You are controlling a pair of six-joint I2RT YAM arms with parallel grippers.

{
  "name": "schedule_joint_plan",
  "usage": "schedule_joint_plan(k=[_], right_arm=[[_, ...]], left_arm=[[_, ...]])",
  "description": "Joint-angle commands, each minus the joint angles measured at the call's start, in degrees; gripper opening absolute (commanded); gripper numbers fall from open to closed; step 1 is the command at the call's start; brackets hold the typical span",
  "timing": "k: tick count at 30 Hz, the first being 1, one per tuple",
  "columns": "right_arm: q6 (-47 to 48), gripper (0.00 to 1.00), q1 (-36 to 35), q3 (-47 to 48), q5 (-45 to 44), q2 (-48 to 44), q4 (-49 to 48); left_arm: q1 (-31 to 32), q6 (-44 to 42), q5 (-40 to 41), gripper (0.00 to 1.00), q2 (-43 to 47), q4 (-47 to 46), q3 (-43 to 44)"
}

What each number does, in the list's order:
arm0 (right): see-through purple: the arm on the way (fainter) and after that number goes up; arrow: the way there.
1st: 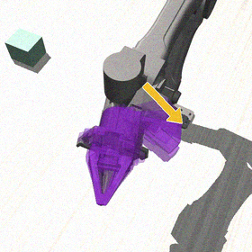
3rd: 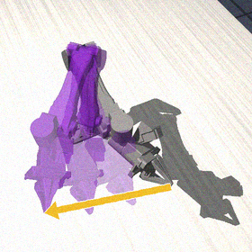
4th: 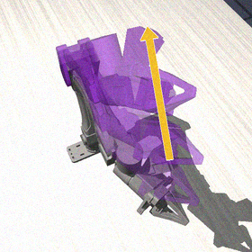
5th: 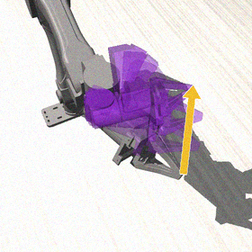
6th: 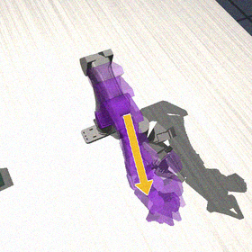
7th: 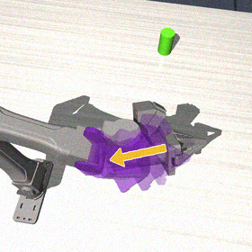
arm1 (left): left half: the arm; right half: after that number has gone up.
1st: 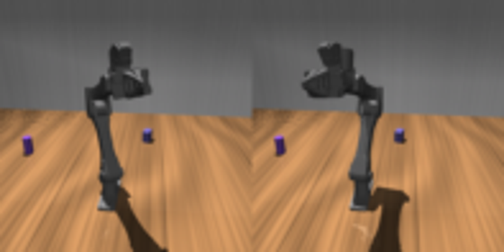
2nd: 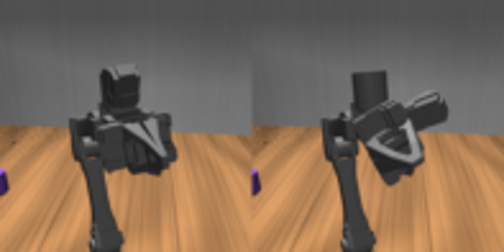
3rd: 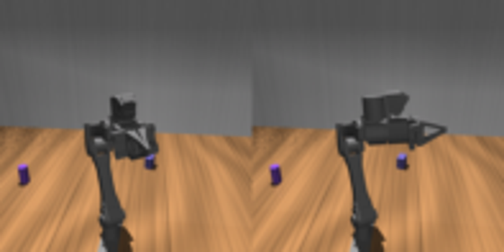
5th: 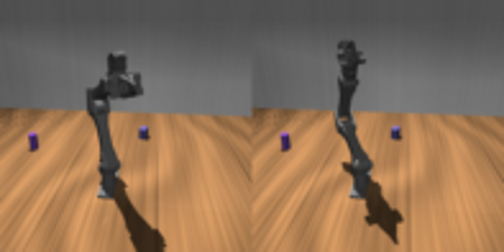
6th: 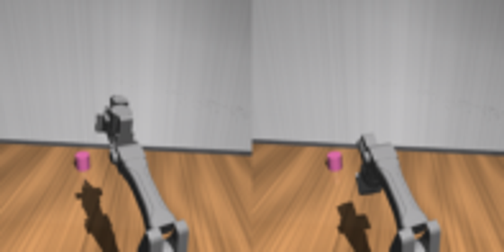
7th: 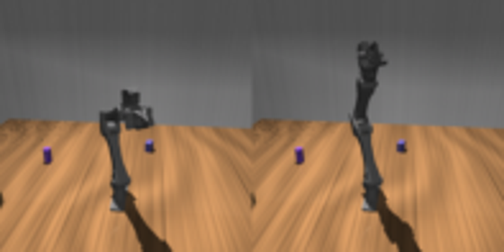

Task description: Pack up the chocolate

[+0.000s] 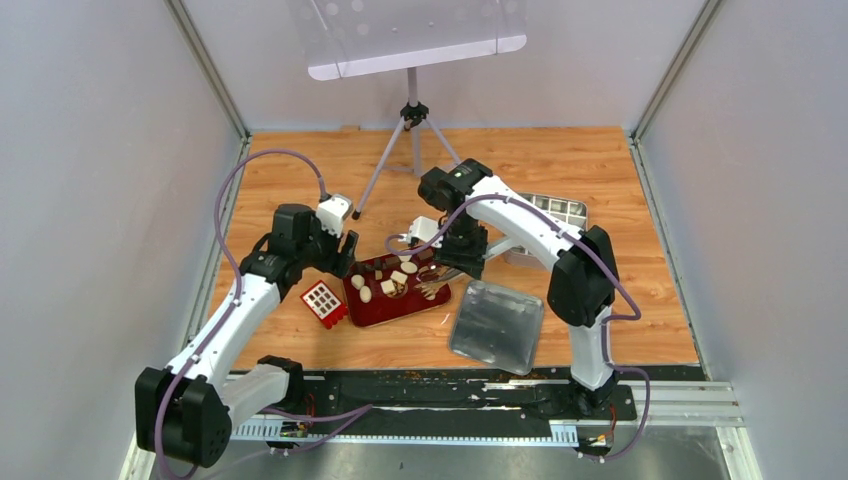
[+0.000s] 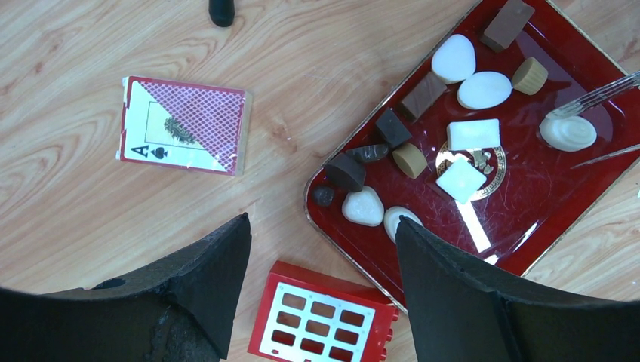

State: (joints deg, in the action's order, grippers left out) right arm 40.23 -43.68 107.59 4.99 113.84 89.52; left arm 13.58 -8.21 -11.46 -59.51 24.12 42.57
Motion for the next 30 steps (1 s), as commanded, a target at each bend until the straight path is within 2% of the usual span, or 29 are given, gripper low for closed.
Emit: schedule_joint_plan(k=[1, 8, 14, 24, 30], right_arm=[[-1.24, 0.43, -0.69, 1.36, -0.35, 0.96, 2.44], [-1.85, 0.44, -1.22, 0.61, -2.49, 2.03, 2.41], [-2.67, 0.44, -2.74, 0.7, -8.39, 1.49, 2.41], [-2.78, 0.44, -3.02, -0.39, -10.24, 2.13, 2.48], [-3.39, 0.36, -3.85, -0.66, -13.53, 1.45, 2.43]], left_arm=[[-0.82, 1.29, 0.27, 0.78, 1.52, -2.01, -0.29], [-1.45, 2.32, -0.11, 0.78, 1.06, -2.66, -0.07], [-1.46, 2.65, -0.34, 0.78, 0.46, -2.89, 0.06], [-1.46, 3.2, -0.97, 0.78, -0.37, -2.76, 0.84], [-1.45, 3.36, -1.32, 0.78, -1.07, -2.44, 1.36]])
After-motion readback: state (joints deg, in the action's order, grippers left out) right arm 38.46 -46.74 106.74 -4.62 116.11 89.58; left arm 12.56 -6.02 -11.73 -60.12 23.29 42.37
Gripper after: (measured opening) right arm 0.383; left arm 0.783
